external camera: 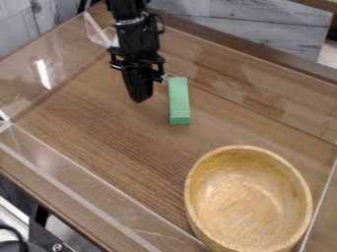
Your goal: Remove the green block from inside the brown bowl and put it on the table
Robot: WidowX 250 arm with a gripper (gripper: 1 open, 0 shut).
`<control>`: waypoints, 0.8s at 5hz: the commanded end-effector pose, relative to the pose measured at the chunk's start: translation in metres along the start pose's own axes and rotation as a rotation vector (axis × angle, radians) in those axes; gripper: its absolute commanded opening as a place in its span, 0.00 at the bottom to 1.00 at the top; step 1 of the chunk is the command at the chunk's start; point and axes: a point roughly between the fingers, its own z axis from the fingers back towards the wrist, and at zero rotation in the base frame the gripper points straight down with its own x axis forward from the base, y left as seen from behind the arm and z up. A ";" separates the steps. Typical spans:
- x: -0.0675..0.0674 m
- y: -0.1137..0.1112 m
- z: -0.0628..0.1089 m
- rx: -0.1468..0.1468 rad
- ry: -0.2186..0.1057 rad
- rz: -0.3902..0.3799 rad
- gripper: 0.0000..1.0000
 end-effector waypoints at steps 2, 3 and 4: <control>0.004 -0.004 0.021 0.046 -0.078 -0.046 0.00; 0.003 -0.005 0.019 0.047 -0.079 -0.057 0.00; 0.002 -0.006 0.017 0.047 -0.080 -0.066 0.00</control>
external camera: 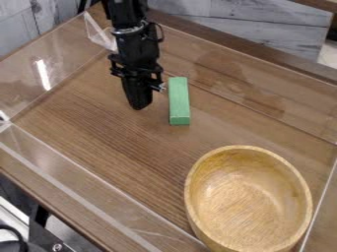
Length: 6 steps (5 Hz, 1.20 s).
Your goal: Remove the green block from inside the brown bowl and put it on the table
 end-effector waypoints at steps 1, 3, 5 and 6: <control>0.006 -0.006 0.025 0.050 -0.081 -0.031 0.00; 0.010 -0.024 0.018 0.057 -0.034 -0.112 0.00; 0.011 -0.032 0.013 0.058 -0.009 -0.158 0.00; 0.012 -0.034 0.012 0.060 -0.002 -0.180 0.00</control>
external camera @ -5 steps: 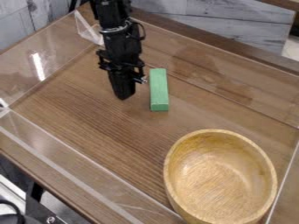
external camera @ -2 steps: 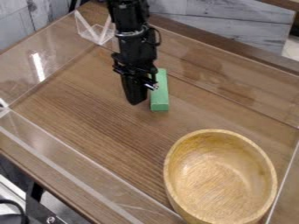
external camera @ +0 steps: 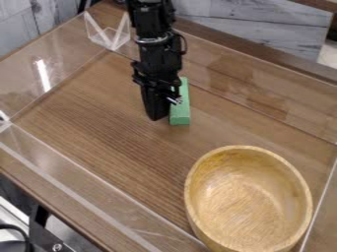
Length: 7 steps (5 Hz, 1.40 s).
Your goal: Remove the green block from inside the brown bowl and put it on the table
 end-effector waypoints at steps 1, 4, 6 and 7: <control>0.006 -0.003 0.023 0.053 -0.063 -0.039 0.00; 0.008 -0.004 0.023 0.072 -0.059 -0.101 0.00; 0.008 -0.003 0.023 0.088 -0.061 -0.139 0.00; 0.008 -0.003 0.024 0.097 -0.062 -0.157 0.00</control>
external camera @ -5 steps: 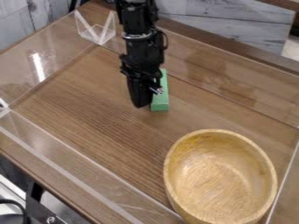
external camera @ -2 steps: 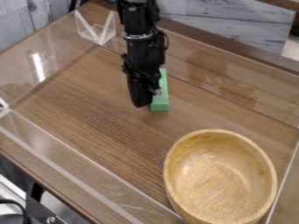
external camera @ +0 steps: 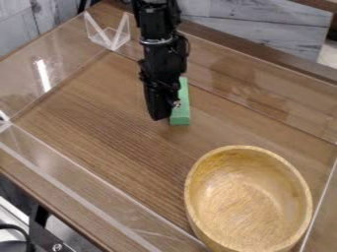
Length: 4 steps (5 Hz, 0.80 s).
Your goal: Remove the green block from inside the brown bowl and put it on the table
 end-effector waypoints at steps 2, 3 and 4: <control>0.005 -0.002 0.027 0.081 -0.068 -0.058 0.00; 0.005 -0.002 0.030 0.091 -0.071 -0.071 0.00; 0.004 -0.001 0.031 0.105 -0.072 -0.090 0.00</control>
